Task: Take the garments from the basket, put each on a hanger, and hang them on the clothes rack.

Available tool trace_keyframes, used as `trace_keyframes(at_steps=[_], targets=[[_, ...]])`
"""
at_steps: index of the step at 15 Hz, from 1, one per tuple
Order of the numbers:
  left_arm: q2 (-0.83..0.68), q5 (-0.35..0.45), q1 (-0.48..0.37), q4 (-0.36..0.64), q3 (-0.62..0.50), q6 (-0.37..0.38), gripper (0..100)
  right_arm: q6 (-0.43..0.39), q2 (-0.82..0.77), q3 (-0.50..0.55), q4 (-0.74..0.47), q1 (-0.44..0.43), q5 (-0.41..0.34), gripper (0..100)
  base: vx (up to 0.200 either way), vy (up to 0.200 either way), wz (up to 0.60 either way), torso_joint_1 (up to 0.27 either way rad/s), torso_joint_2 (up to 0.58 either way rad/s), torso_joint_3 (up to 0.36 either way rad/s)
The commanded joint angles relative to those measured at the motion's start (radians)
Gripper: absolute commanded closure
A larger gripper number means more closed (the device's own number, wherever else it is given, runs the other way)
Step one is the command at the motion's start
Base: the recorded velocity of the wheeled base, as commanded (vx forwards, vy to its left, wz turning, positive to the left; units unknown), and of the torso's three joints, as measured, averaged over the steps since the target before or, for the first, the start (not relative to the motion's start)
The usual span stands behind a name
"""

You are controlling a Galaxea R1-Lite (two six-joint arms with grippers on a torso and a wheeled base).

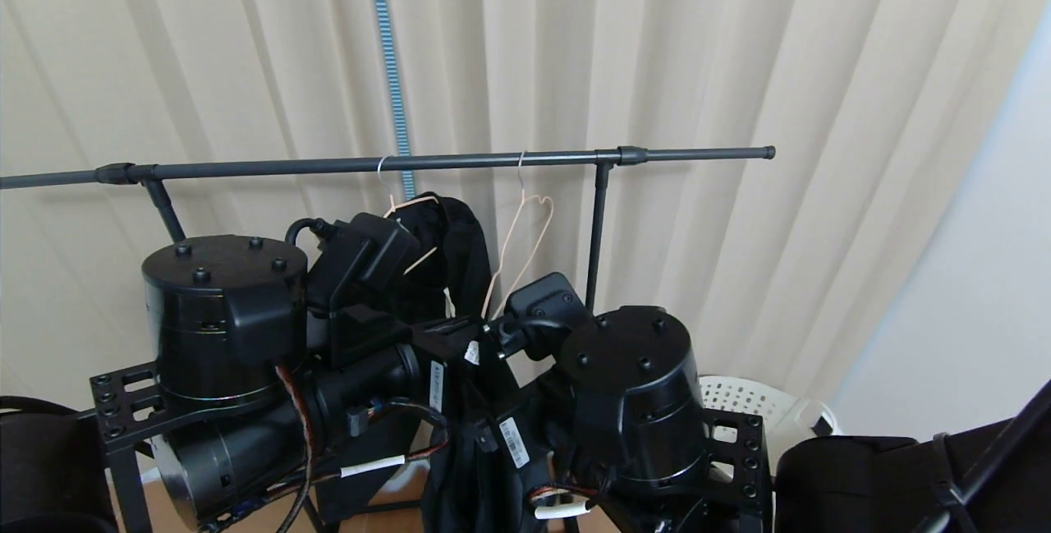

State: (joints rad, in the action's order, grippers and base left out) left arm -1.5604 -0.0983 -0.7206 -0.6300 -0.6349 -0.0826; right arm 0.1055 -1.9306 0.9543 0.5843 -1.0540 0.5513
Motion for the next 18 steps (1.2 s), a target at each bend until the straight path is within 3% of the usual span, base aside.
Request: trace_keyframes(at_steps=[1,5,13,18], targets=[[0.013,-0.008,0.0,0.0,0.018,0.0,100,0.023,-0.05,0.024,0.026,0.002,0.009,0,0.0,0.0,0.0,0.0,0.0,0.0],[0.034,-0.023,0.004,0.0,0.037,0.001,100,0.031,-0.085,0.038,0.106,0.011,0.053,0,0.0,0.0,0.0,0.0,0.0,0.0],[0.042,-0.047,0.006,0.0,0.034,0.066,100,0.028,-0.076,0.064,0.094,0.071,0.067,0,0.0,0.0,0.0,0.0,0.0,0.0],[0.037,-0.08,0.012,0.0,0.021,0.066,100,-0.021,-0.03,0.008,0.101,0.069,0.059,0,0.0,0.0,0.0,0.0,0.0,0.0]])
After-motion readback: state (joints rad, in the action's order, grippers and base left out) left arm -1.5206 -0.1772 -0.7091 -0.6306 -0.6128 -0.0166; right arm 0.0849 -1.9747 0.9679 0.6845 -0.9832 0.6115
